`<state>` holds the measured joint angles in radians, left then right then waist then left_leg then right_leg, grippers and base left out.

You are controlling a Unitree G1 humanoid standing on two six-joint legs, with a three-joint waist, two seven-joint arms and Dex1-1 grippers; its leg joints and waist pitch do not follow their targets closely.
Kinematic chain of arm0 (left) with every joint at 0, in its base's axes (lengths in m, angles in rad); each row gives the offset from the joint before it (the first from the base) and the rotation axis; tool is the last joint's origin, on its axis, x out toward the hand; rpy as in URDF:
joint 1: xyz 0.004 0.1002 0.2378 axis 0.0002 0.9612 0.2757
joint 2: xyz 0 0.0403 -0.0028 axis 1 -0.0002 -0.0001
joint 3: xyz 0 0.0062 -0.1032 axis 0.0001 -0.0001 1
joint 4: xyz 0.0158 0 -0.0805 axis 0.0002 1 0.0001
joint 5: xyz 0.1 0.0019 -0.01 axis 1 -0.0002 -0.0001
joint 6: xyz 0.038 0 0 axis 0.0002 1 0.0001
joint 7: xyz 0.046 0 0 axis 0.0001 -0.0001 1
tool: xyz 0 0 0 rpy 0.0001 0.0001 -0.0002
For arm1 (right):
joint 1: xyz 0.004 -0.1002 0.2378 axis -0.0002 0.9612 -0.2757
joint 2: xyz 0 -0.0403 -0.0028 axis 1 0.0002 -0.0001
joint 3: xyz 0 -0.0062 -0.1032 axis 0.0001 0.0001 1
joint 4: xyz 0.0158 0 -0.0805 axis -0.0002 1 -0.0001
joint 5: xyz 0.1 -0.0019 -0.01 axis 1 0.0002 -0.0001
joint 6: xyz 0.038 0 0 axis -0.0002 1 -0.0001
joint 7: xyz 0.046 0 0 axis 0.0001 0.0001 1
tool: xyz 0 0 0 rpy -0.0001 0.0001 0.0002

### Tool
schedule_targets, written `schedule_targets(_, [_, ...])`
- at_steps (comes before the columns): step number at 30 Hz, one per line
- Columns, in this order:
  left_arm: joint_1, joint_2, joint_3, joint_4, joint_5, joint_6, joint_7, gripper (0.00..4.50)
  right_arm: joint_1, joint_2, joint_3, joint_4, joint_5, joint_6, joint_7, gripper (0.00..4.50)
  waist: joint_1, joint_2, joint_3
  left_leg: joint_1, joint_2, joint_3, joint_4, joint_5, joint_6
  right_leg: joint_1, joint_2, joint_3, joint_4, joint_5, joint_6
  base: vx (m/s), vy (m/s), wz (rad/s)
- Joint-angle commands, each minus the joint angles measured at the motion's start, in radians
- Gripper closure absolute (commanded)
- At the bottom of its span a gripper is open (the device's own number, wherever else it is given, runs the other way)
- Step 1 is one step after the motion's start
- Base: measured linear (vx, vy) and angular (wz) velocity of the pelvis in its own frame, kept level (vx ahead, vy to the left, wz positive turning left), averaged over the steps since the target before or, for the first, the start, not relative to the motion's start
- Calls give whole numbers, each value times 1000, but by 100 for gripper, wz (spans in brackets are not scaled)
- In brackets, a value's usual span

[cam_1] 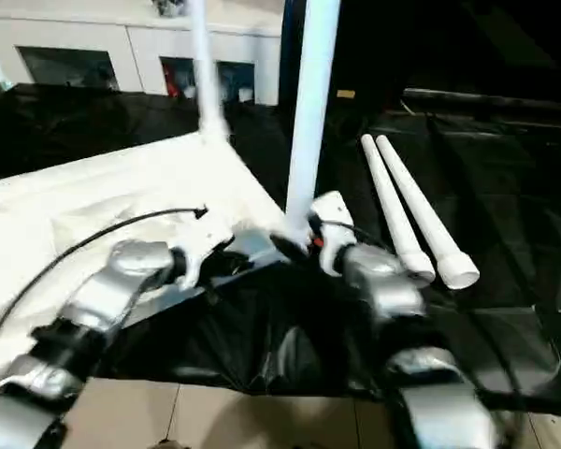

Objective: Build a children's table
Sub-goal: Rotate leg to tighten

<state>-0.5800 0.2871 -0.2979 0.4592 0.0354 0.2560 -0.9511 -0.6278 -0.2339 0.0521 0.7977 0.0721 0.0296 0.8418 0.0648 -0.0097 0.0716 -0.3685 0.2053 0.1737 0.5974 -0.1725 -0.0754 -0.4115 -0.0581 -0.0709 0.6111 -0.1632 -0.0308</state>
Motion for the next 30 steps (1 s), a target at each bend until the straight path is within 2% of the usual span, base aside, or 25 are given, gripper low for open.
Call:
schedule_targets(1, [-7, -5, -40, -61, -26, -44, -78, 450, 9, -6, 49, -52, 13, 6, 107, 61, 2, 10, -81, 10, 25, -3, -63, -222, 53, 63, -74, 47, -74, -216, -228, 0, 0, 0])
schedule_targets(3, [-4, 12, -45, -64, -26, -49, -103, 450, 19, -27, 65, -72, 14, 12, 151, 61, 1, 9, -79, 14, 25, -4, -64, -242, 43, 62, -73, 45, -79, -253, -220, 0, 0, 0])
schedule_targets(6, [1, 50, -50, -63, -25, -63, -153, 450, 41, -75, 90, -117, 19, 29, 249, 76, 2, 7, -78, 13, 25, -5, -65, -251, 42, 61, -73, 46, -80, -289, -203, 0, 0, 0])
schedule_targets(10, [8, 88, -49, -73, -35, -70, -207, 450, 62, -123, 111, -174, 29, 56, 350, 104, 3, 7, -80, 12, 27, -4, -64, -234, 45, 61, -72, 46, -78, -269, -211, 0, 0, 0])
schedule_targets(11, [10, 93, -49, -76, -37, -70, -215, 450, 64, -128, 114, -180, 30, 61, 361, 122, 5, 6, -80, 12, 27, -4, -63, -229, 47, 60, -72, 46, -77, -264, -211, 0, 0, 0])
schedule_targets(17, [13, 113, -43, -79, -44, -72, -243, 450, 74, -140, 130, -221, 42, 93, 401, 164, 7, 6, -79, 12, 25, -4, -64, -226, 43, 59, -72, 46, -78, -274, -207, 0, 0, 0])
schedule_targets(18, [14, 113, -41, -79, -45, -72, -242, 450, 76, -139, 131, -226, 43, 98, 403, 164, 8, 6, -80, 12, 26, -4, -64, -226, 42, 59, -73, 46, -78, -275, -207, 0, 0, 0])
schedule_targets(19, [15, 112, -37, -80, -47, -70, -239, 450, 81, -135, 133, -235, 45, 107, 406, 173, 8, 2, -80, 12, 25, -4, -64, -222, 42, 59, -73, 46, -77, -276, -205, 0, 0, 0])
schedule_targets(21, [14, 106, -31, -79, -49, -67, -230, 450, 86, -128, 134, -240, 45, 113, 404, 174, 9, 3, -80, 12, 26, -4, -63, -219, 40, 58, -74, 46, -77, -282, -203, 0, 0, 0])
schedule_targets(24, [4, 81, -22, -60, -34, -64, -170, 450, 96, -106, 132, -241, 46, 121, 377, 178, 10, 2, -79, 13, 25, -4, -63, -221, 40, 58, -74, 46, -79, -296, -198, 0, 0, 0])
schedule_targets(25, [-24, 32, -1, -12, -13, -52, -65, 450, 90, -56, 110, -201, 28, 115, 257, 178, 11, -1, -78, 12, 24, -3, -63, -213, 37, 56, -74, 48, -81, -303, -190, 0, 0, 0])
schedule_targets(28, [-46, -2, 11, 18, -5, -46, 0, 450, 67, -10, 82, -141, 2, 103, 111, 178, 7, -1, -76, 16, 21, -5, -65, -230, 14, 52, -76, 46, -88, -371, -168, 0, 0, 0])
schedule_targets(29, [-68, -34, 18, 44, 7, -31, 62, 450, 36, 39, 45, -70, -12, 110, -48, 178, 5, -1, -77, 17, 20, -6, -65, -238, 8, 52, -76, 45, -89, -384, -161, 0, 0, 0])
schedule_targets(30, [-74, -43, 20, 50, 9, -27, 77, 450, 29, 51, 36, -54, -12, 111, -80, 179, 0, -1, -75, 14, 19, -7, -67, -246, 3, 51, -76, 45, -89, -391, -162, 0, 0, 0])
